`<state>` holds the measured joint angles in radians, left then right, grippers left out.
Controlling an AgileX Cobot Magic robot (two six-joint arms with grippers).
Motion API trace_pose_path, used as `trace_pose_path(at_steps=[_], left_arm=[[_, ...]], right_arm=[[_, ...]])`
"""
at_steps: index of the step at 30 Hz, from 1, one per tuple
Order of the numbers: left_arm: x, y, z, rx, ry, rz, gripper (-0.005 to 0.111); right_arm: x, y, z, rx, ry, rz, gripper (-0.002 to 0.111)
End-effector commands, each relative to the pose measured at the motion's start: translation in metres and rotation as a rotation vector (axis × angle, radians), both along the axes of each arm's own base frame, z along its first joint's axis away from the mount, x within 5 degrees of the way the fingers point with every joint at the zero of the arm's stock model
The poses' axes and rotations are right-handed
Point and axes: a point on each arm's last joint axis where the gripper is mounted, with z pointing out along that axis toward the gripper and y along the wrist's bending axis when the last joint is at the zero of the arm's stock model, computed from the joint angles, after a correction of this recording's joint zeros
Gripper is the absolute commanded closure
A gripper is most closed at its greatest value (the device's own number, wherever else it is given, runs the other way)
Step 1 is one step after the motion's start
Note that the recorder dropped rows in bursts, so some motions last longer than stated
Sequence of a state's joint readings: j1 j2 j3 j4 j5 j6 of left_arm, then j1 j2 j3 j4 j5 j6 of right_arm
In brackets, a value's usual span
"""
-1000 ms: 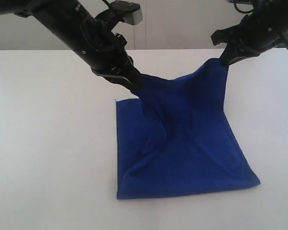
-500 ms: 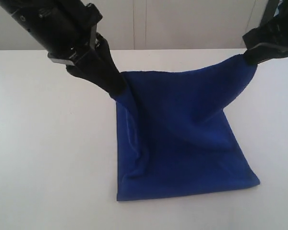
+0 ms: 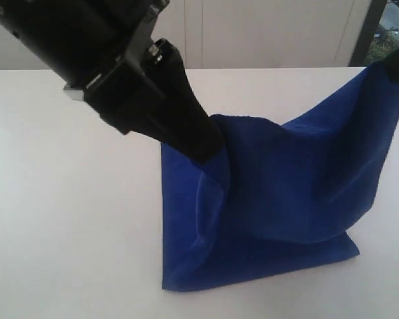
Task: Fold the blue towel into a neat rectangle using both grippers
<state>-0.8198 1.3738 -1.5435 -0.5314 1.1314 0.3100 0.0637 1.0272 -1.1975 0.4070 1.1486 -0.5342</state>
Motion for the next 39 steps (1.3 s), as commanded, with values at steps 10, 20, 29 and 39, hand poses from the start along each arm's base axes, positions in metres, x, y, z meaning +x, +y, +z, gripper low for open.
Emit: trace_pose_path(at_steps=[10, 20, 29, 39], left_arm=[[-0.035, 0.001, 0.008, 0.004, 0.080, -0.078, 0.107], [-0.030, -0.003, -0.015, 0.028, 0.107, -0.036, 0.107], [-0.027, -0.006, -0.020, 0.014, 0.097, -0.013, 0.107], [-0.027, -0.006, -0.020, 0.014, 0.097, -0.013, 0.107]], right_arm=[[-0.042, -0.005, 0.014, -0.045, -0.063, 0.017, 0.108], [-0.046, -0.013, 0.015, -0.097, -0.068, -0.061, 0.108], [-0.076, -0.021, 0.037, -0.134, -0.203, -0.108, 0.108], [-0.074, -0.020, 0.024, -0.131, -0.157, -0.099, 0.108]])
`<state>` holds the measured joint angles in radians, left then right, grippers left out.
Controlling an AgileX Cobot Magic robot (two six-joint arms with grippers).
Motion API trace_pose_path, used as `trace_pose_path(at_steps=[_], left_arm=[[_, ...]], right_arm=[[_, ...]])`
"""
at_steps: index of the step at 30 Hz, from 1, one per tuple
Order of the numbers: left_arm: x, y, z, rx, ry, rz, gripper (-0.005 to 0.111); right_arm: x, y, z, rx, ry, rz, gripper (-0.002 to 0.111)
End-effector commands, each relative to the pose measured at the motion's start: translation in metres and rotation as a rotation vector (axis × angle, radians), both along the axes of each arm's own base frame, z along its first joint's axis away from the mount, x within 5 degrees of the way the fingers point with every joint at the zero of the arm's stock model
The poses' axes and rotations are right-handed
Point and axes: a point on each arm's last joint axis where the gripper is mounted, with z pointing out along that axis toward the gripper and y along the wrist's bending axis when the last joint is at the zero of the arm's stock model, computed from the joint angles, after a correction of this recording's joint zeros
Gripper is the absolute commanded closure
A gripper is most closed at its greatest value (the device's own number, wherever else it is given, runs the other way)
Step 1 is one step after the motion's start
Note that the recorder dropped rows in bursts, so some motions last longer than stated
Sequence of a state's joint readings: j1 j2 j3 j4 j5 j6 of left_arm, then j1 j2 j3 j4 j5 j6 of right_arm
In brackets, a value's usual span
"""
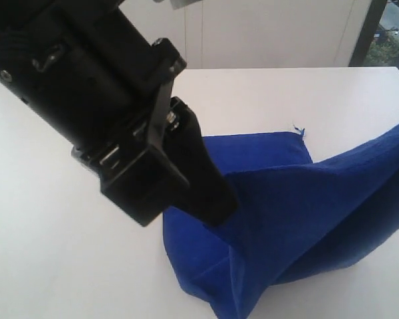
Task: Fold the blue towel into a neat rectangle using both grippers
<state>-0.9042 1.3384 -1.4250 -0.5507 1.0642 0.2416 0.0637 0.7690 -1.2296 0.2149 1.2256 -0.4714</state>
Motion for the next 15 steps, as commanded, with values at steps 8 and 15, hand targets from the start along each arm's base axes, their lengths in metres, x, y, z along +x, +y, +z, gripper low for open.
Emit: trace_pose_path(at_steps=[8, 15], left_arm=[[-0.009, 0.003, 0.003, 0.002, 0.059, -0.035, 0.107], [0.008, 0.007, -0.006, 0.085, -0.131, 0.023, 0.107]], right_arm=[[0.026, 0.002, -0.029, 0.006, 0.142, 0.000, 0.108], [0.054, 0.009, -0.043, 0.018, 0.184, 0.069, 0.108]])
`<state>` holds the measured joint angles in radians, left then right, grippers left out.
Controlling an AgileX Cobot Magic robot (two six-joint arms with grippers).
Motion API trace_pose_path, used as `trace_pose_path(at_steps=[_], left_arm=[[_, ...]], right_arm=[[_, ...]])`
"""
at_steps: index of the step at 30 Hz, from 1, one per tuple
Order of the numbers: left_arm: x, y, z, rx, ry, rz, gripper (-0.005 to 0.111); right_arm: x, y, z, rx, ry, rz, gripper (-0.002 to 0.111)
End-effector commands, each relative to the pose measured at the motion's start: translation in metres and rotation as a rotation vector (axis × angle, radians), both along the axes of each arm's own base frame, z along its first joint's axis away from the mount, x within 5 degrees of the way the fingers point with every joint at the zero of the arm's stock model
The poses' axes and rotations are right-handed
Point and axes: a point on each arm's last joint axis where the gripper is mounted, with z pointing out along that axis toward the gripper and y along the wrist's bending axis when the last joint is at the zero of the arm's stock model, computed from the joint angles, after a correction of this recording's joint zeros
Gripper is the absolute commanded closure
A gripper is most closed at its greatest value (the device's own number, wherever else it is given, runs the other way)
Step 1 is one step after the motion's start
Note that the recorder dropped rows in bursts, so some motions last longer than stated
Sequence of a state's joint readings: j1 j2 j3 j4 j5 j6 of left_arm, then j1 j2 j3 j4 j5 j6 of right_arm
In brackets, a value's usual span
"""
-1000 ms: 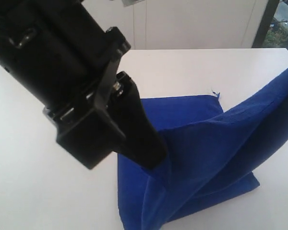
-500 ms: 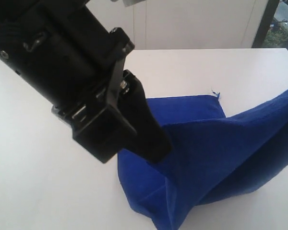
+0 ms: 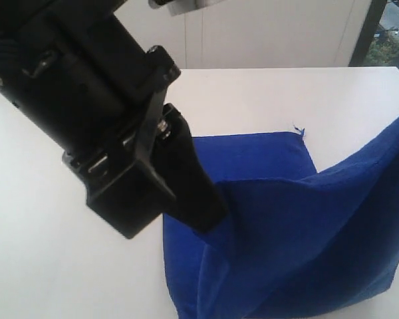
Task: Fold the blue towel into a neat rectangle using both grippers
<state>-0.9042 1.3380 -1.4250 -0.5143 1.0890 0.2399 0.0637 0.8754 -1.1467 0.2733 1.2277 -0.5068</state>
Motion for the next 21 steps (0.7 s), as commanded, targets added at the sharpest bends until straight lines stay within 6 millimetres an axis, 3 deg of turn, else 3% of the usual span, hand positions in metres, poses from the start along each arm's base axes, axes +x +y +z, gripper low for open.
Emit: trace_pose_path(at_steps=[1, 12, 21], left_arm=[[0.012, 0.004, -0.006, 0.060, -0.160, 0.051, 0.107], [0.061, -0.021, -0.054, 0.182, -0.311, 0.133, 0.107], [0.101, -0.003, -0.068, 0.231, -0.283, 0.253, 0.107]], right_arm=[[0.024, 0.002, -0.012, 0.007, -0.009, 0.010, 0.108], [0.093, 0.006, -0.045, 0.069, 0.009, -0.062, 0.108], [0.140, 0.008, -0.080, 0.086, 0.063, -0.109, 0.108]])
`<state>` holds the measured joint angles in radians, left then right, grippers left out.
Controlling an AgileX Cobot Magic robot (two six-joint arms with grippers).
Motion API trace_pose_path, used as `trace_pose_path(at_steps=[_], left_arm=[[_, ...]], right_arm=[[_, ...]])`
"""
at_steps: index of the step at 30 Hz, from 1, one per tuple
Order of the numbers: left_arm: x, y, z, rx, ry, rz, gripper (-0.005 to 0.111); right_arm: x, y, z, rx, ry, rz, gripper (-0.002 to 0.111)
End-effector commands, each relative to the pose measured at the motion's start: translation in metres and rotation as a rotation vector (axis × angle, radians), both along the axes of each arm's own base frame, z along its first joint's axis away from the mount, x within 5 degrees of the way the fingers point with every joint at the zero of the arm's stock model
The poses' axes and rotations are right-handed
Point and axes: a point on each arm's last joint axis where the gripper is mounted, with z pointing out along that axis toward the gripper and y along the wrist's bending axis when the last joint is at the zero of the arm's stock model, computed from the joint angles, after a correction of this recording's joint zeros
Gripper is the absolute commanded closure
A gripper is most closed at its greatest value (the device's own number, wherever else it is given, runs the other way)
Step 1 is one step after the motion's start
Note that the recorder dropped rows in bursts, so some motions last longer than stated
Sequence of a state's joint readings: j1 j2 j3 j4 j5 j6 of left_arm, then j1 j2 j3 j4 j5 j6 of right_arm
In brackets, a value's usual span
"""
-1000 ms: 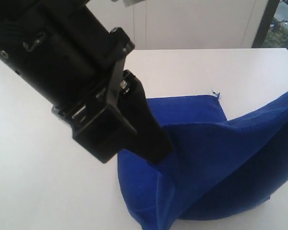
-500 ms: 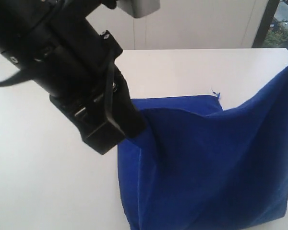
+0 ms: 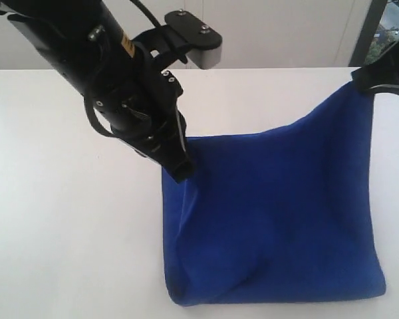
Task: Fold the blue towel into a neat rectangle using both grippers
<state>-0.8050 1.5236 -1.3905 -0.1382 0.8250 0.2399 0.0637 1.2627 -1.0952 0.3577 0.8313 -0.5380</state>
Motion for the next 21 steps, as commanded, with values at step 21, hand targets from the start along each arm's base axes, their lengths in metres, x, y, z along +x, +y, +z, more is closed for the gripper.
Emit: trace_pose_path(at_steps=[21], left_arm=[[0.074, 0.004, -0.036, -0.082, -0.135, 0.155, 0.107]], right_arm=[[0.091, 0.000, -0.052, 0.005, 0.003, -0.086, 0.108]])
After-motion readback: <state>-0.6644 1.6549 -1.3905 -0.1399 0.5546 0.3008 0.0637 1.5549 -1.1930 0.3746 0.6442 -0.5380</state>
